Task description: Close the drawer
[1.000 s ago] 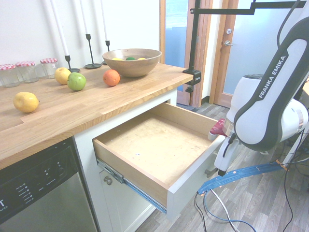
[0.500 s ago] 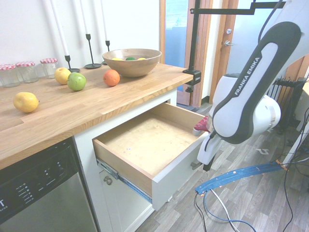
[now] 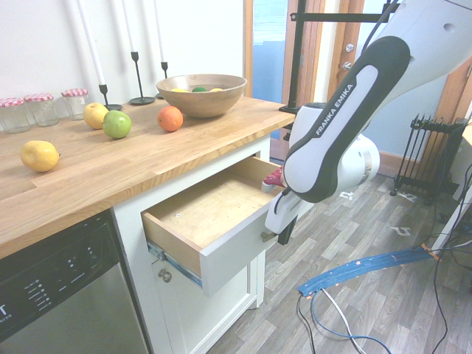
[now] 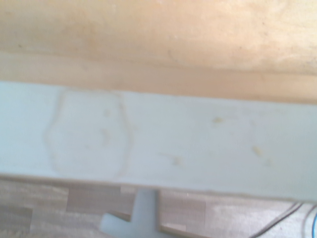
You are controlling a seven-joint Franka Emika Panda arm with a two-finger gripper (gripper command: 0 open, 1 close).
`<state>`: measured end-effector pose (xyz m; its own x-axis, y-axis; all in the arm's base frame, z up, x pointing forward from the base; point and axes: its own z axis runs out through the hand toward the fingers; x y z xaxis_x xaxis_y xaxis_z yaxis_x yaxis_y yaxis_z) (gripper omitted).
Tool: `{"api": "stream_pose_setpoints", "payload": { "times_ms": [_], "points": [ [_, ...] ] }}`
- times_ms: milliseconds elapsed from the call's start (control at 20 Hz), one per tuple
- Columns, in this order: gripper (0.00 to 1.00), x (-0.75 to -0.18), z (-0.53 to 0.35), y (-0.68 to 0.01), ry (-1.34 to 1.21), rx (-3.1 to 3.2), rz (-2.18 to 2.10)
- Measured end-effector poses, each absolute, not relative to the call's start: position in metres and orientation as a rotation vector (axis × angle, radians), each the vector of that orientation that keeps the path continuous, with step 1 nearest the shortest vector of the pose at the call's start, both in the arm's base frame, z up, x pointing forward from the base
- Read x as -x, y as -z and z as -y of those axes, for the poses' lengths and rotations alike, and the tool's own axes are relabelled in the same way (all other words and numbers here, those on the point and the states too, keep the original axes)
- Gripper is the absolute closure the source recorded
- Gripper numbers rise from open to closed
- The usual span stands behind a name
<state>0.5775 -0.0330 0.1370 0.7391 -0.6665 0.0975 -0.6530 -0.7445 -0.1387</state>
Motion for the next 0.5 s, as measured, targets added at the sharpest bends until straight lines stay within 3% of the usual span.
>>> {"api": "stream_pose_setpoints", "payload": {
  "times_ms": [500],
  "points": [
    [1.0,-0.635,0.04,-0.147,0.245,2.842,-1.118]
  ]
}}
